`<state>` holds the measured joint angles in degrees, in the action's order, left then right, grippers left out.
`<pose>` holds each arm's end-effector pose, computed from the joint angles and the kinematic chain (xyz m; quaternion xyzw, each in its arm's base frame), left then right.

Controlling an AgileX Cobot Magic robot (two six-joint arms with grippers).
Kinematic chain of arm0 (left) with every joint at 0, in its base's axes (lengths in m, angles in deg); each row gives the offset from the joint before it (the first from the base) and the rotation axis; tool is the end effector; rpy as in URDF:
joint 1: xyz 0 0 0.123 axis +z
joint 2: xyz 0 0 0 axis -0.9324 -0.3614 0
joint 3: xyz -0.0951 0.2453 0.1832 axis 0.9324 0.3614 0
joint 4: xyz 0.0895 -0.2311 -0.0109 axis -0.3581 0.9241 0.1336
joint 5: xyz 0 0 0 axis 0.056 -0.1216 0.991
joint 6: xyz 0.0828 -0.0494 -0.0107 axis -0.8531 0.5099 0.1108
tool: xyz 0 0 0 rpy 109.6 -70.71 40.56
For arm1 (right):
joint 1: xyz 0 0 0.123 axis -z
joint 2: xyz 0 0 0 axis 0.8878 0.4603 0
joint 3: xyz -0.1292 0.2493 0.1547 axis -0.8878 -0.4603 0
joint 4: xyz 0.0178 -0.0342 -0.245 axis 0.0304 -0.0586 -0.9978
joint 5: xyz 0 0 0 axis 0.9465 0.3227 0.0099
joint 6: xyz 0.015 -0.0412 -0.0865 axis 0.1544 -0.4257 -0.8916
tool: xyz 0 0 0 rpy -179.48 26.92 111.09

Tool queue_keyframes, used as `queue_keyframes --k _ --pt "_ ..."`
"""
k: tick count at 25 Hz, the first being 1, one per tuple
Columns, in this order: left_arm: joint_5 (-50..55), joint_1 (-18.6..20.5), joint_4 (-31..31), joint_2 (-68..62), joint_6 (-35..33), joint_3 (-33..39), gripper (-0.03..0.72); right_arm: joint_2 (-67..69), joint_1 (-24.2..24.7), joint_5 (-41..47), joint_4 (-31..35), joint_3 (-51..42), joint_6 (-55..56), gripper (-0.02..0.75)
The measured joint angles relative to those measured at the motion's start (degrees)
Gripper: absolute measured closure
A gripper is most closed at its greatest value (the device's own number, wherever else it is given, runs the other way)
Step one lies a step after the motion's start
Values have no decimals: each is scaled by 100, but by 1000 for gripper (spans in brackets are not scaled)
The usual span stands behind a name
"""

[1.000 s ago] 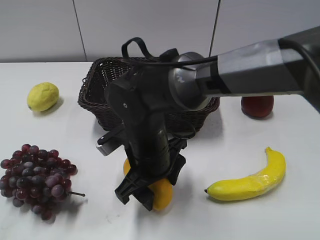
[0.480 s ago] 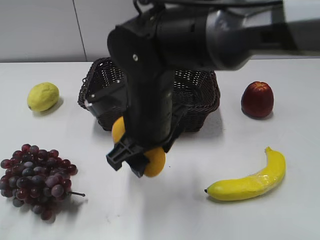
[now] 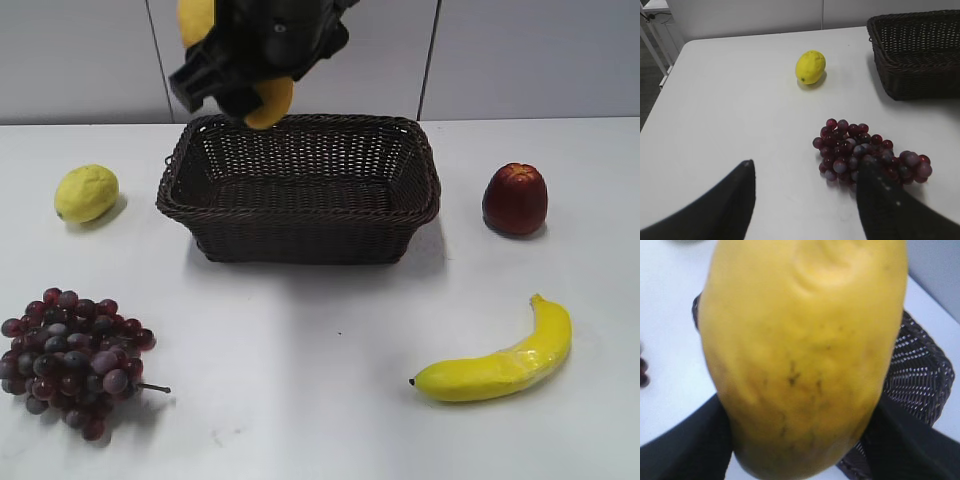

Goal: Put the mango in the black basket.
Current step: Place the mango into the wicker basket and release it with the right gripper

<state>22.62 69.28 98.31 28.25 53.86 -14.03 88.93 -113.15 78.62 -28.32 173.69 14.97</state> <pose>-0.0408 -0.0133 0.2772 0.0995 0.8383 -0.0112 0.5360 0.3066 0.3304 0.3460 -0.3565 0.8761 0.0085 0.3244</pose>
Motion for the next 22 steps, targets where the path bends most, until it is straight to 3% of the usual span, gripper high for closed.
queue_keyframes --k 9,22 --pt "0 0 0 0 0 0 201 356 980 -682 17 47 609 211" --pt "0 0 0 0 0 0 201 1301 1050 -1058 163 47 634 201"
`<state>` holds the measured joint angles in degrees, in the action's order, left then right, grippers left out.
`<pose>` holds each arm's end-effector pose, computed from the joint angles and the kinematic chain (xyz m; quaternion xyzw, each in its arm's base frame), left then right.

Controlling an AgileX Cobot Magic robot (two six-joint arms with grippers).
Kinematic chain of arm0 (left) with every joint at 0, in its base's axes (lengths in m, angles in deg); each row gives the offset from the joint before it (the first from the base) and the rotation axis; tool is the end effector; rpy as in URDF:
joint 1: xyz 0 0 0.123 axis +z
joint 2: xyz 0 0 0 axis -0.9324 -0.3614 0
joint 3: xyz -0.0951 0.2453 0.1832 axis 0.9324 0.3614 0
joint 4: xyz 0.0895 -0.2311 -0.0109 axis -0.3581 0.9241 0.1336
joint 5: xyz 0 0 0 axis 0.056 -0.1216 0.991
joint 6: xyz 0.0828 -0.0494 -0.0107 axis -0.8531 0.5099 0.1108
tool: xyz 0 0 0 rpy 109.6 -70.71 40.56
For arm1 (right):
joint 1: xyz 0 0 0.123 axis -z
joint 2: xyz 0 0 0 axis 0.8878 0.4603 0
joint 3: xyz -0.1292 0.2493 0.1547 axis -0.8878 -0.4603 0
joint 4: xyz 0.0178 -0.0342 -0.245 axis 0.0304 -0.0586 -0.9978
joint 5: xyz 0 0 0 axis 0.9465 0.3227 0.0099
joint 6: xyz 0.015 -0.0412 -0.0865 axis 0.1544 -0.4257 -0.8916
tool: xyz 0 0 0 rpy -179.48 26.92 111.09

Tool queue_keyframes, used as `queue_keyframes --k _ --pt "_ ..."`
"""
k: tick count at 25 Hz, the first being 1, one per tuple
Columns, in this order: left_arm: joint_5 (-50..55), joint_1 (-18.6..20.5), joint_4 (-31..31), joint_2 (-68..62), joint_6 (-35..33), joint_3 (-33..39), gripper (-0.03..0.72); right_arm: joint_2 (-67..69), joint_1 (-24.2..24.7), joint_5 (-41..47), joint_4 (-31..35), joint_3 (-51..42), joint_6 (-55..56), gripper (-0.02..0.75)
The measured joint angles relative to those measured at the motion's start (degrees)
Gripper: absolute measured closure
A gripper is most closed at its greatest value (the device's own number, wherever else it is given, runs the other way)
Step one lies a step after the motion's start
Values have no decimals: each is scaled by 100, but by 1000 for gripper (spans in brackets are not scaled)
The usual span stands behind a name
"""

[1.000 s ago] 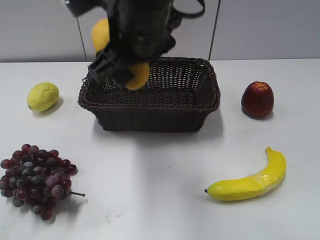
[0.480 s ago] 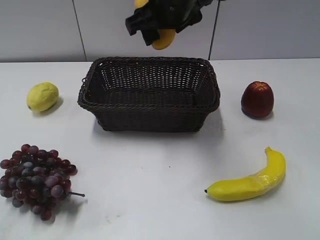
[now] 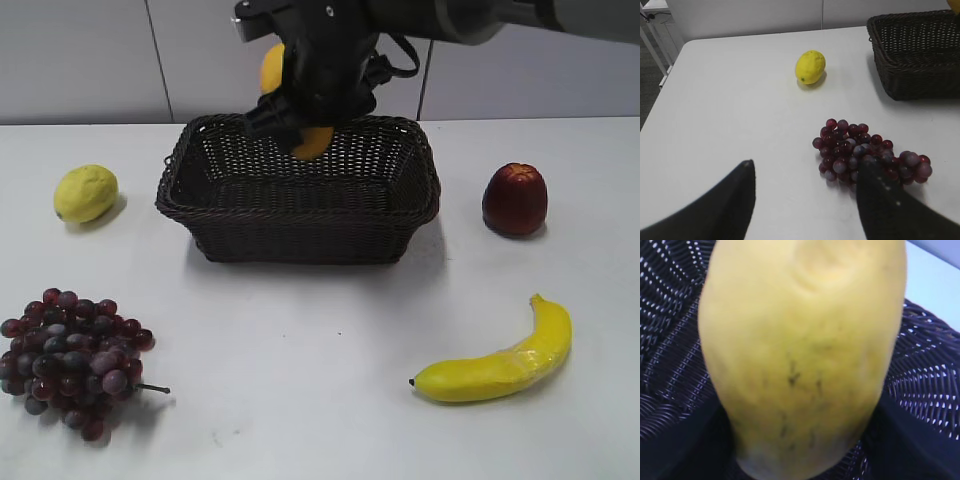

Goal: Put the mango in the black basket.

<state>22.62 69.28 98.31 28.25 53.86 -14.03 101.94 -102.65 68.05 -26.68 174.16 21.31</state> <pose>-0.0408 -0.0133 0.2772 0.0995 0.8383 -0.0112 0.5360 0.4004 0.3091 0.2478 -0.2498 0.9212 0.0118 0.2980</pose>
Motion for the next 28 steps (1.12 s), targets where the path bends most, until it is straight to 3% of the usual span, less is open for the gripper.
queue_keyframes --k 3,10,19,28 --pt "0 0 0 0 0 0 201 28 0 25 -36 6 0 103" --pt "0 0 0 0 0 0 201 28 0 242 -114 20 0 103" --pt "0 0 0 0 0 0 201 28 67 1811 -387 650 -333 109" --pt "0 0 0 0 0 0 201 -135 873 2444 -53 990 -831 119"
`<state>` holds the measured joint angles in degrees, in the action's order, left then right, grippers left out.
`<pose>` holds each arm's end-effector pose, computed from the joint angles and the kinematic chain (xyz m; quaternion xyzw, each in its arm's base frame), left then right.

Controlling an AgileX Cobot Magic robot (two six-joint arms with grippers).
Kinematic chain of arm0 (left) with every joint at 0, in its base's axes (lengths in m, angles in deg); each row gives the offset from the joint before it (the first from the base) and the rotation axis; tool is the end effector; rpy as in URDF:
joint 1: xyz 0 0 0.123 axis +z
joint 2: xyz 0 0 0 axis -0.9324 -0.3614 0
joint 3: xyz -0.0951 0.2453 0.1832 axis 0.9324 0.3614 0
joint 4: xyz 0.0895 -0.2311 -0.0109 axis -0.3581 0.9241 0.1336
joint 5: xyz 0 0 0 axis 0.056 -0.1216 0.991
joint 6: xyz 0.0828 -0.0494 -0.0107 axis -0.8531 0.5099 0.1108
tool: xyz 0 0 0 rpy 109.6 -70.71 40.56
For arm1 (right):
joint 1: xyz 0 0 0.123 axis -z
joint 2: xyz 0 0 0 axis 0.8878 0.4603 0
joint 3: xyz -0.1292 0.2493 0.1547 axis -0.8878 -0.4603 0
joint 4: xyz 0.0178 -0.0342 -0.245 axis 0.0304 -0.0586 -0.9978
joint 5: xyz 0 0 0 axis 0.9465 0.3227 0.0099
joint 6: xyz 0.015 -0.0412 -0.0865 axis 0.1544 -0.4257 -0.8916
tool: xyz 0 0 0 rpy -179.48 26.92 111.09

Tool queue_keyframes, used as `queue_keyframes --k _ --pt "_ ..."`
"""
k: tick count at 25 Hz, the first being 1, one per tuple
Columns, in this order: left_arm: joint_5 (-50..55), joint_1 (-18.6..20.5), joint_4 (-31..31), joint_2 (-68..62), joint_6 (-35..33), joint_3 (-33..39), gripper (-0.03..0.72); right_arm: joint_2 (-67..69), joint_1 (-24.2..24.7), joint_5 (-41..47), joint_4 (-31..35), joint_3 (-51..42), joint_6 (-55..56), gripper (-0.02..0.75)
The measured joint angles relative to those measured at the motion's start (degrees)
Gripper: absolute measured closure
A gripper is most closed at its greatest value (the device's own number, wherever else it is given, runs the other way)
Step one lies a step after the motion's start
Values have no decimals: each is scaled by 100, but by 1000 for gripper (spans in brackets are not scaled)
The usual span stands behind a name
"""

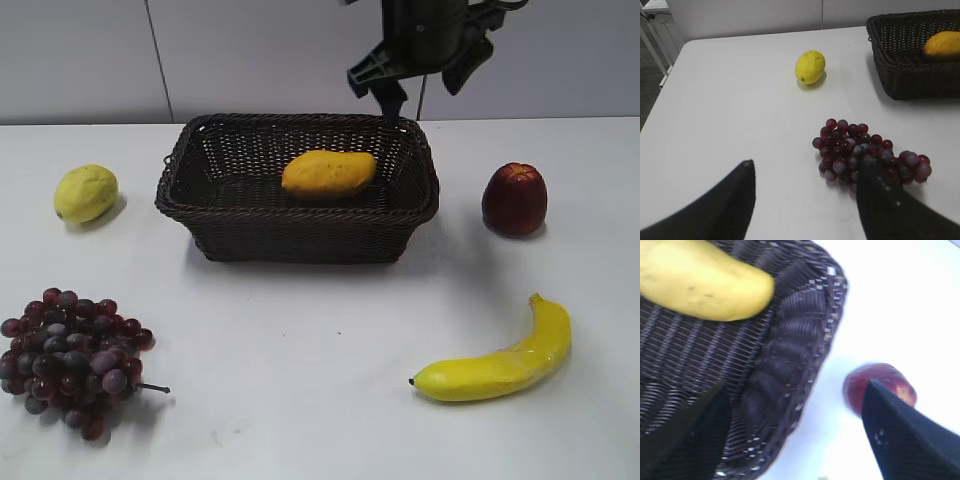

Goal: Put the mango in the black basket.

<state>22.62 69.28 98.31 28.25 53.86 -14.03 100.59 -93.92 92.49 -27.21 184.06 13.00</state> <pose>-0.0408 -0.0133 0.2772 0.0995 0.8383 -0.0112 0.5360 0.4263 0.2257 0.2935 -0.2066 0.9532 -0.0926 0.2004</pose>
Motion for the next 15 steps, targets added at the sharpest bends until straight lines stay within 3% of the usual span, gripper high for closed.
queue_keyframes --k 8,15 --pt "0 0 0 0 0 0 201 -524 1344 6 1110 -41 -242 139" --pt "0 0 0 0 0 0 201 -1156 2301 12 1197 -564 -402 141"
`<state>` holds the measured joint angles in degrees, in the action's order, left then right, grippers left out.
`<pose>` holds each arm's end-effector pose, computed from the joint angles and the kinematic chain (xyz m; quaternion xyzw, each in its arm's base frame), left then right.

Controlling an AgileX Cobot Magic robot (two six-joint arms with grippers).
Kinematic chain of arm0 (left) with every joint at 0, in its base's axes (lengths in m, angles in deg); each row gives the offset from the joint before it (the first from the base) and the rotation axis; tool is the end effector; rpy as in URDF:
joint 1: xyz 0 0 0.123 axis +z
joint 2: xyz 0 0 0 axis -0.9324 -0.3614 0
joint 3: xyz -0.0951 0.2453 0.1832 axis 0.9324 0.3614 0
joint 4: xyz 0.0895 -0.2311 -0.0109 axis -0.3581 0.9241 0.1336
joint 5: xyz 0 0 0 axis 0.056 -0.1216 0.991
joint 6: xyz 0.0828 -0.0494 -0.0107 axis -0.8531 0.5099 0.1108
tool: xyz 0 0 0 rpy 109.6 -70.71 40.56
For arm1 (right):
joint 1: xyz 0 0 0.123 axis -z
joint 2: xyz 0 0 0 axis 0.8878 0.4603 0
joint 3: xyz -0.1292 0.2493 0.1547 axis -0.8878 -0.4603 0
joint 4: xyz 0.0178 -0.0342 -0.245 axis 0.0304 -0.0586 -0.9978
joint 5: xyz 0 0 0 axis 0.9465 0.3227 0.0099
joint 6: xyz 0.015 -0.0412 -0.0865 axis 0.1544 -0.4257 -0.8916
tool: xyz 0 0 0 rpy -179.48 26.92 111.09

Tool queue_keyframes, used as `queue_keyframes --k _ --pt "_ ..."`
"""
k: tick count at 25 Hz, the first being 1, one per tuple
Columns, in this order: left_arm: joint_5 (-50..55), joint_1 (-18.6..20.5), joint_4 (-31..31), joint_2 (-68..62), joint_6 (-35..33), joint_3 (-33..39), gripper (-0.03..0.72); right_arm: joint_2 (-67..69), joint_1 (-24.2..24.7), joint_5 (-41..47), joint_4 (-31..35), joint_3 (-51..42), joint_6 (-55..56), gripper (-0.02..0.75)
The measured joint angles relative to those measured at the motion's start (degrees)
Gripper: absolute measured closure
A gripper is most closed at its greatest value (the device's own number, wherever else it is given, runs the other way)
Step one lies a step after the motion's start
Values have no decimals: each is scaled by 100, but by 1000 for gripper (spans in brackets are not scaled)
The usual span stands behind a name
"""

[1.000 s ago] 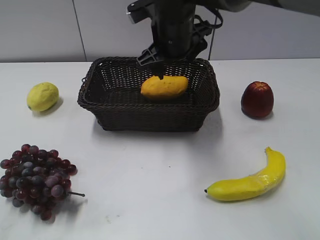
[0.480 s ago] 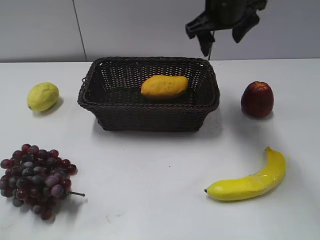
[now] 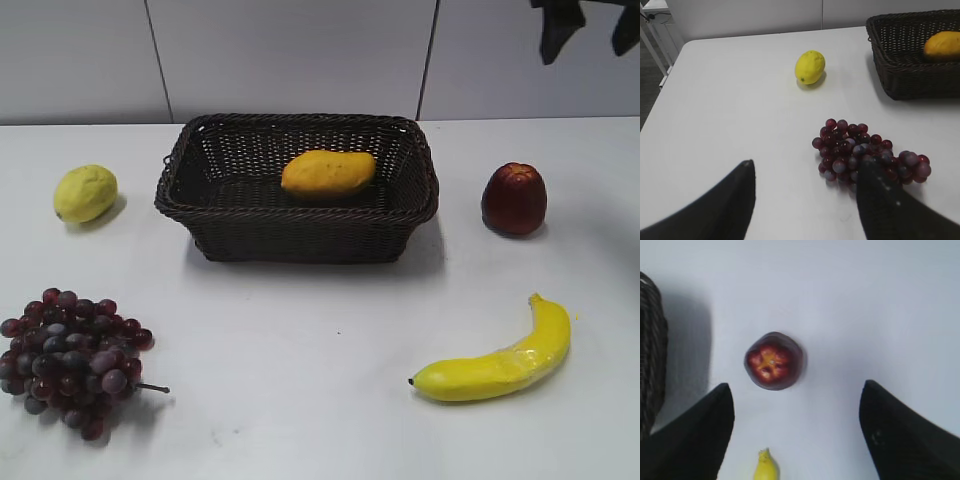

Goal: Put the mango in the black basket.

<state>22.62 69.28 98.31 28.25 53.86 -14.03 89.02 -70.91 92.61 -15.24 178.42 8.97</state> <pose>-0.0408 -0.0133 0.2772 0.0995 0.8383 -0.0112 0.5360 0.4312 0.0526 0.3542 -0.0226 0.9767 -0.0299 0.2112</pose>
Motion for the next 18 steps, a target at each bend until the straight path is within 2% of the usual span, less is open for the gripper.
queue_keyframes --k 6,12,18 --pt "0 0 0 0 0 0 201 -666 525 -5 -9 -1072 -102 141" --pt "0 0 0 0 0 0 201 -1614 536 -47 60 -2794 -235 141" --pt "0 0 0 0 0 0 201 -2838 536 -568 60 -4414 -235 141"
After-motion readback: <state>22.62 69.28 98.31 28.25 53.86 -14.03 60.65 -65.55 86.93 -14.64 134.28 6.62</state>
